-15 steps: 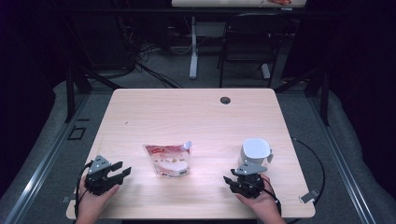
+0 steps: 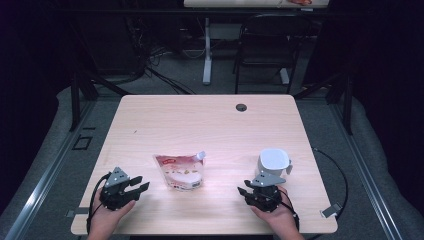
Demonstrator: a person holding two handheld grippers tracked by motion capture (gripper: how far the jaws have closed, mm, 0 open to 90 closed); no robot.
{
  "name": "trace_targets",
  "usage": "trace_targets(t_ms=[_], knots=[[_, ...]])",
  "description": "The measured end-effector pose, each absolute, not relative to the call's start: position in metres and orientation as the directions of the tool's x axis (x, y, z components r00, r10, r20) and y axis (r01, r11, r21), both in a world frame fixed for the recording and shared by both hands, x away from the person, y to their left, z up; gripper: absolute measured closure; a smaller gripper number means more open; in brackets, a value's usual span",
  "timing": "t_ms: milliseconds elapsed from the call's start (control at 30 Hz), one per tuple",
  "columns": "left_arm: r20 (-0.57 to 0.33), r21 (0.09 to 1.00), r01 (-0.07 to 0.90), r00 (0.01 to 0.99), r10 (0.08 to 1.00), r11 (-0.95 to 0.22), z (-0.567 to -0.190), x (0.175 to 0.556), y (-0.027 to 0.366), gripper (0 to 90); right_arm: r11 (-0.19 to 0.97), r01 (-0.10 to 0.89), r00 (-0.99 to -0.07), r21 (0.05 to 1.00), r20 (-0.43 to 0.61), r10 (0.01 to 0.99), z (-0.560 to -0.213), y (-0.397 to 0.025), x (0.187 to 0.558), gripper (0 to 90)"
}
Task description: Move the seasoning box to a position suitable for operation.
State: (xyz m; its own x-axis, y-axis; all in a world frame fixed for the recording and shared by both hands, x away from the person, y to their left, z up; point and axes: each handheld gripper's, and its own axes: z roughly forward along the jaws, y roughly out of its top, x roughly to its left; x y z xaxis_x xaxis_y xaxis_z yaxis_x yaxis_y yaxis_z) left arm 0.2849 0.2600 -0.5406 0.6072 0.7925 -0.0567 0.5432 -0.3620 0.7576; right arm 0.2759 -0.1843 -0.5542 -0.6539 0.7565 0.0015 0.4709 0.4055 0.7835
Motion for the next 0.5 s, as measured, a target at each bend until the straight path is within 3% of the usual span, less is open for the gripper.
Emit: trace_targets(t_ms=[100,267,500], knots=[[-0.106,0.774,0.543,0.618,0.779,-0.326,-0.532,0.287,0.256,62.4,0.390,0.449,-0.663,0.804,0.008,0.748,-0.549,-0.183,0.276,64.1],[-0.082,0.793,0.496,0.661,0.746,-0.353,-0.518,0.285,0.241,62.0,0.352,0.434,-0.680,0.829,0.045,0.732,-0.536,-0.172,0.282,64.4],[-0.072,0.798,0.469,0.696,0.714,-0.377,-0.510,0.287,0.227,63.1,0.383,0.381,-0.724,0.842,0.014,0.690,-0.527,-0.146,0.288,65.0]])
